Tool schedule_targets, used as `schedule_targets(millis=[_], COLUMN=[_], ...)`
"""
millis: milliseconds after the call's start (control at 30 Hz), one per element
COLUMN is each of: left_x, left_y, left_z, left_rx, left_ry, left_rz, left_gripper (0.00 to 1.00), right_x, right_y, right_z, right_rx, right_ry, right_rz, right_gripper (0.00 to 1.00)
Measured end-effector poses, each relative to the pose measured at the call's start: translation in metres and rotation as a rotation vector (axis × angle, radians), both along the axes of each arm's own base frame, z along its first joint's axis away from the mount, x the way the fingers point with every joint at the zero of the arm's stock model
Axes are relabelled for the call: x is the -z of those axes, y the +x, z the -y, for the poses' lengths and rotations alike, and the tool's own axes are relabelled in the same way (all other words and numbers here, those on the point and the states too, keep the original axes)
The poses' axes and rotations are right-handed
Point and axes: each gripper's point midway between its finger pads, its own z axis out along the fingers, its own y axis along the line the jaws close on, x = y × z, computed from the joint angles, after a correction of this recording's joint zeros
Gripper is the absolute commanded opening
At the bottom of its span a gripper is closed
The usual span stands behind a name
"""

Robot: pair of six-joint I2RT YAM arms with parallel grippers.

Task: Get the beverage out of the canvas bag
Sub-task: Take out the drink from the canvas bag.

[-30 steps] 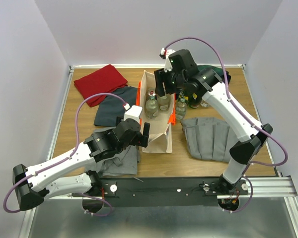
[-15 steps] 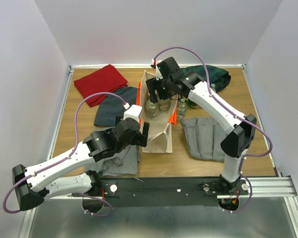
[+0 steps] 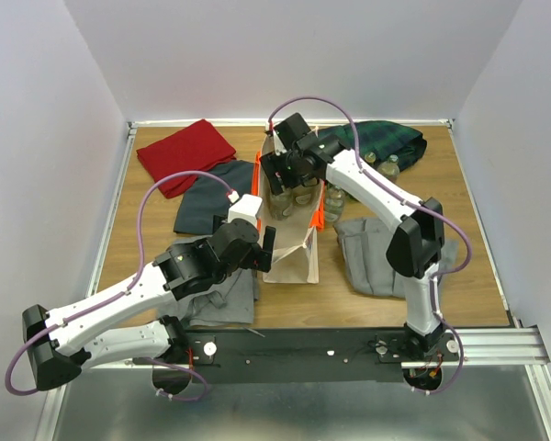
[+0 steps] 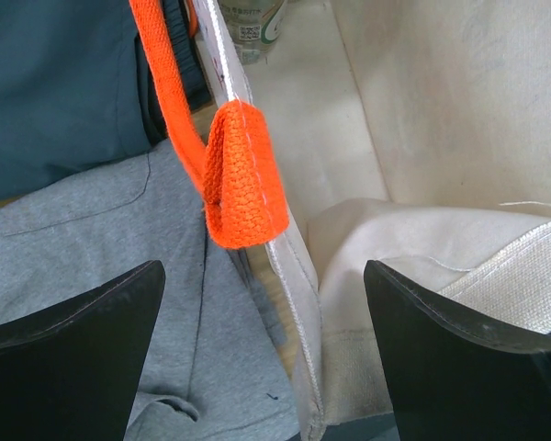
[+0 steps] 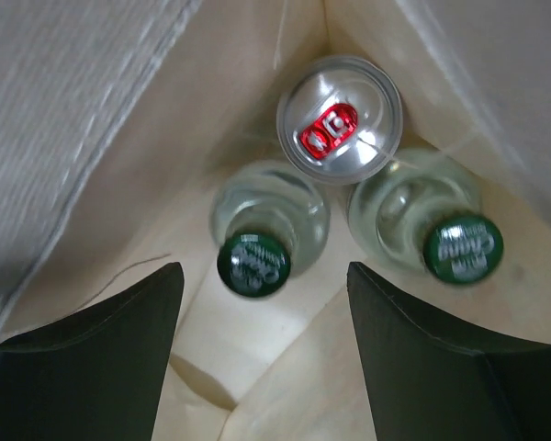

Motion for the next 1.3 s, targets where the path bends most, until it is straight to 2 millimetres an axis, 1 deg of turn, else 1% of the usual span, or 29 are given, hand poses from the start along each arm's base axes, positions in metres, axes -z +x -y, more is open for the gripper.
schedule_targets(millis=[100,167,233,367,567,633,700,833,1033,1300], left_x=[-0.001,-0.001,-0.001,-0.001,-0.001,-0.001,-0.001,-0.001,-0.001,0.0], left_y=[0.0,0.0,0.0,0.0,0.0,0.0,0.0,0.0,0.0,-0.001], left_z=[0.0,0.0,-0.001,-0.001,-0.001,-0.001,-0.001,-0.001,-0.001,-0.001], left_rx=[-0.001,-0.002,-0.003,-0.003,-0.003,-0.003,-0.004,-0.004,-0.004,-0.004], left_ry=[-0.003,-0.006,-0.006,-0.006,-0.006,-0.006,-0.006,-0.006,-0.006,-0.005], left_rz=[0.001,0.002,0.002,0.003,0.002,0.002,0.002,0.002,0.002,0.001], left_gripper=[0.99,0.99,0.99,0.99,0.99,0.99,0.99,0.99,0.99,0.99], right_x=[0.003,0.002,-0.001,-0.004,-0.001,0.001,0.004,0.008,0.008,0.008], right_y=[0.005,0.007,0.008,0.01,0.012,0.013,0.013,0.014,0.015,0.016], right_z=[-0.004,-0.006,-0.007,-0.008,-0.01,-0.011,-0.011,-0.012,-0.014,-0.015], right_rx=[-0.001,-0.003,-0.004,-0.007,-0.007,-0.007,-0.007,-0.005,-0.001,-0.004], right_ry=[-0.001,0.003,0.008,0.011,0.009,0.009,0.006,0.004,0.012,0.018], right_rz=[0.001,0.007,0.014,0.022,0.02,0.019,0.014,0.008,0.012,0.012], right_gripper=[0.8,0.79,0.75,0.73,0.7,0.68,0.64,0.62,0.52,0.49])
